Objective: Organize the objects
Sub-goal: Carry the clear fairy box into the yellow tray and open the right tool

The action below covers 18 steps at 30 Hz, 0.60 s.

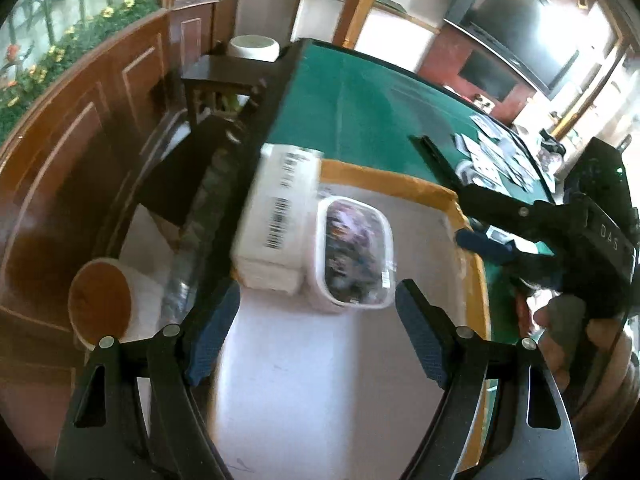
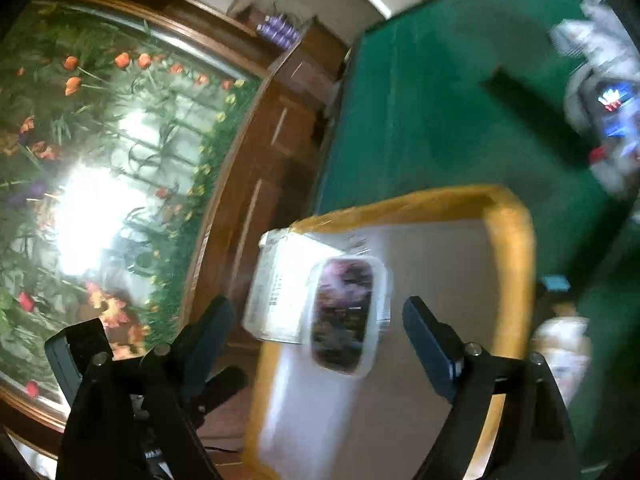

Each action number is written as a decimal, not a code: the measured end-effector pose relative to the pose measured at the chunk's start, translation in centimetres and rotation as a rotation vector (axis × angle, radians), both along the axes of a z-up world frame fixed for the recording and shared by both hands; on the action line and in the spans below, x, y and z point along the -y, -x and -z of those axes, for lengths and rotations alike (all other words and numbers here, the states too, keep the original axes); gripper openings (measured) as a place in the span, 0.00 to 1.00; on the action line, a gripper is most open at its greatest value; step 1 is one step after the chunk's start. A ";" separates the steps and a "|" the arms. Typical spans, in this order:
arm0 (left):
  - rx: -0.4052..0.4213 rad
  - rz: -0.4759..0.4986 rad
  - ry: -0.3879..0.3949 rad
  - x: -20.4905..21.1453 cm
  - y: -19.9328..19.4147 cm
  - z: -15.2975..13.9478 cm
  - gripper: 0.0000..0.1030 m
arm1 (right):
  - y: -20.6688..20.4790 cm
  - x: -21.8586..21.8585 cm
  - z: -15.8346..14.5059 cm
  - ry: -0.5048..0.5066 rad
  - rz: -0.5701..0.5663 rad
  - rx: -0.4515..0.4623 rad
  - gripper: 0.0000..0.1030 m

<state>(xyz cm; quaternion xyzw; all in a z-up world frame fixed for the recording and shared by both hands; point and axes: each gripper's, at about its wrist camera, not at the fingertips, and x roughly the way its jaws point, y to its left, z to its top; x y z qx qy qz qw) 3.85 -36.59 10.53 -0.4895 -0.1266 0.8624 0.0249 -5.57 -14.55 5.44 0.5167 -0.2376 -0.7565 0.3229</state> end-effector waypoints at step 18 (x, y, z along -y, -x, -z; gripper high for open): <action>0.111 0.384 -0.098 -14.9 -6.9 1.8 0.78 | 0.2 -2.7 2.4 -0.675 -0.522 -0.383 0.63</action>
